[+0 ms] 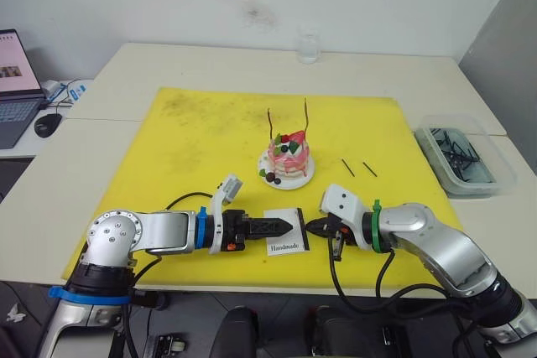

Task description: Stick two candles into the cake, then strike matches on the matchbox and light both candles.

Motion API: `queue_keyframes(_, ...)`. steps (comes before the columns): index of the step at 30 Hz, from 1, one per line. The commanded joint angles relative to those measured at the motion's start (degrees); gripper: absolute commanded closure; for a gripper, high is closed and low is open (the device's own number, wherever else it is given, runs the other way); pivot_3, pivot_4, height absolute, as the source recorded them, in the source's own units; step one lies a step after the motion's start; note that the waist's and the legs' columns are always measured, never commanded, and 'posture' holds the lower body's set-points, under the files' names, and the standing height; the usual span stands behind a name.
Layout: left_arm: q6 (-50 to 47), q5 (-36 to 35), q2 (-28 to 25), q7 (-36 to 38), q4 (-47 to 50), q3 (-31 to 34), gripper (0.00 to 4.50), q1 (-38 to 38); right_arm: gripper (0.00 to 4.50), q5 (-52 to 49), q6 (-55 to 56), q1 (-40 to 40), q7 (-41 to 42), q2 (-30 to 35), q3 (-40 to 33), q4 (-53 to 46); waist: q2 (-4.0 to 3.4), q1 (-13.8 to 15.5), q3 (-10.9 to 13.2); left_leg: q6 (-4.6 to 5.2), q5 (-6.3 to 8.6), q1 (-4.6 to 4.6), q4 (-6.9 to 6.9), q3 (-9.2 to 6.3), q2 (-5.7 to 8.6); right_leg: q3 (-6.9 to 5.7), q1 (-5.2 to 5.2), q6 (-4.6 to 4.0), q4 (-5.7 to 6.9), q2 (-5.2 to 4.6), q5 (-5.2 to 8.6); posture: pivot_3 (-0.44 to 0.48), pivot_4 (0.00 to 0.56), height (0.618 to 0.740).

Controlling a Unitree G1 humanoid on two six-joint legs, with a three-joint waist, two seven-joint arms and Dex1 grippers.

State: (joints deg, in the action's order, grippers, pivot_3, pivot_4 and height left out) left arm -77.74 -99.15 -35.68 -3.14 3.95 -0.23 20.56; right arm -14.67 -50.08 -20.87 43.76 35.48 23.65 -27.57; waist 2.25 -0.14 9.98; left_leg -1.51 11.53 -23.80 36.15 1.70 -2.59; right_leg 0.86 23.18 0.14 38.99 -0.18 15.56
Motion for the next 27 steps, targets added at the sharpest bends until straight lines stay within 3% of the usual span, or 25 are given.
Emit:
queue_keyframes(1, 0.9, -0.3, 0.8, -0.7, 0.8, -1.7, 0.00, -0.7, 4.46, -0.9, 0.0, -0.2, 0.3, -0.7, 0.2, -2.7, 0.00, 0.0, 0.0, 0.00, 0.00, 0.00, 0.00, 0.00, 0.00, 0.00, 0.00, 0.00, 0.00, 0.00, 0.00, 0.000, 0.150, 0.740)
queue_keyframes(24, 2.3, 0.7, 0.4, -1.1, 2.0, -2.5, 0.00, -1.7, 4.46, -1.4, -0.6, -0.4, -0.8, -3.5, -0.7, -3.1, 0.00, 0.2, 0.0, 0.00, 0.00, -0.01, 0.00, 0.01, 0.03, 0.00, 0.00, 0.00, -0.04, -0.03, 0.00, 0.000, 0.150, 0.740)
queue_keyframes(27, 2.6, 3.0, 0.5, -0.4, 2.7, -2.3, 0.60, -2.0, 4.50, -1.6, -1.1, -0.2, -1.4, -4.0, -1.0, -3.1, 0.00, 0.2, 0.0, 0.00, 0.00, -0.01, 0.00, 0.02, 0.03, 0.00, 0.00, 0.00, -0.04, -0.03, 0.00, 0.000, 0.150, 0.740)
